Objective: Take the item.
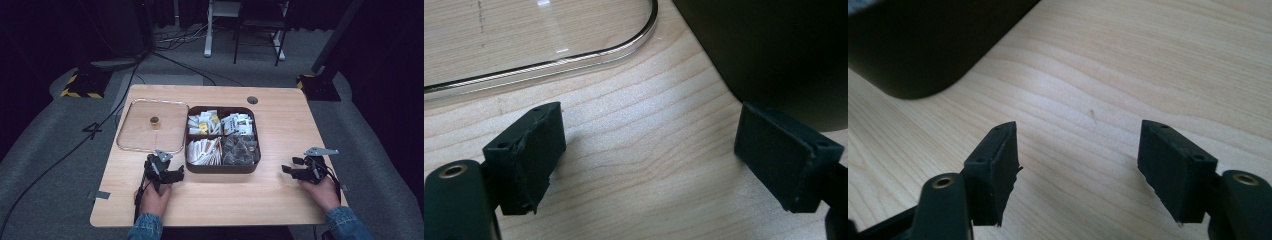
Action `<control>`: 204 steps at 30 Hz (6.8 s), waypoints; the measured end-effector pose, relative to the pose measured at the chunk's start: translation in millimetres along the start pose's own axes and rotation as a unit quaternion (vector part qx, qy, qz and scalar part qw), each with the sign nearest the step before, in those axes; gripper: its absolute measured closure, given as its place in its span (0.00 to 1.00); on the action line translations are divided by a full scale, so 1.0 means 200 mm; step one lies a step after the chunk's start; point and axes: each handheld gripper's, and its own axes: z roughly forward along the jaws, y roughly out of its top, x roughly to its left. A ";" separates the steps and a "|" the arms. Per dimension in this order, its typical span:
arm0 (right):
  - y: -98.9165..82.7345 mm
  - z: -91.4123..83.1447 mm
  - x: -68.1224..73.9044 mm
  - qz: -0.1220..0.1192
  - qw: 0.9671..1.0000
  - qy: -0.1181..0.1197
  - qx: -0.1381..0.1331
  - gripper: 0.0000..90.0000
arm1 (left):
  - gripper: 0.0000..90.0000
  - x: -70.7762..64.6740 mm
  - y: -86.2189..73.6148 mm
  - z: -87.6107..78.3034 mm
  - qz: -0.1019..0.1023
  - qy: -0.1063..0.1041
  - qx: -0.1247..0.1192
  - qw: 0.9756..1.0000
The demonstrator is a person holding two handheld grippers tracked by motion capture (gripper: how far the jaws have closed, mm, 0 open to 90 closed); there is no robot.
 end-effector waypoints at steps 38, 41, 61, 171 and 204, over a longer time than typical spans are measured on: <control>0.56 -0.11 0.25 -0.045 0.997 0.057 -0.010 0.56 | 0.15 0.00 0.00 0.00 0.003 -0.004 0.001 1.000; 0.60 -0.08 0.24 -0.040 0.998 0.056 -0.015 0.57 | 0.15 0.00 0.00 0.00 0.004 -0.004 0.000 1.000; 0.89 0.19 0.26 -0.033 0.994 0.106 0.012 0.58 | 0.15 0.01 0.00 0.00 0.007 -0.006 0.001 1.000; 0.99 0.00 0.30 -0.019 0.995 0.094 -0.039 0.95 | 0.15 0.01 0.01 0.01 0.008 -0.008 0.001 1.000; 0.71 -0.13 -0.13 0.057 0.998 0.019 -0.022 0.95 | 0.15 0.01 0.01 0.01 0.008 -0.008 0.001 1.000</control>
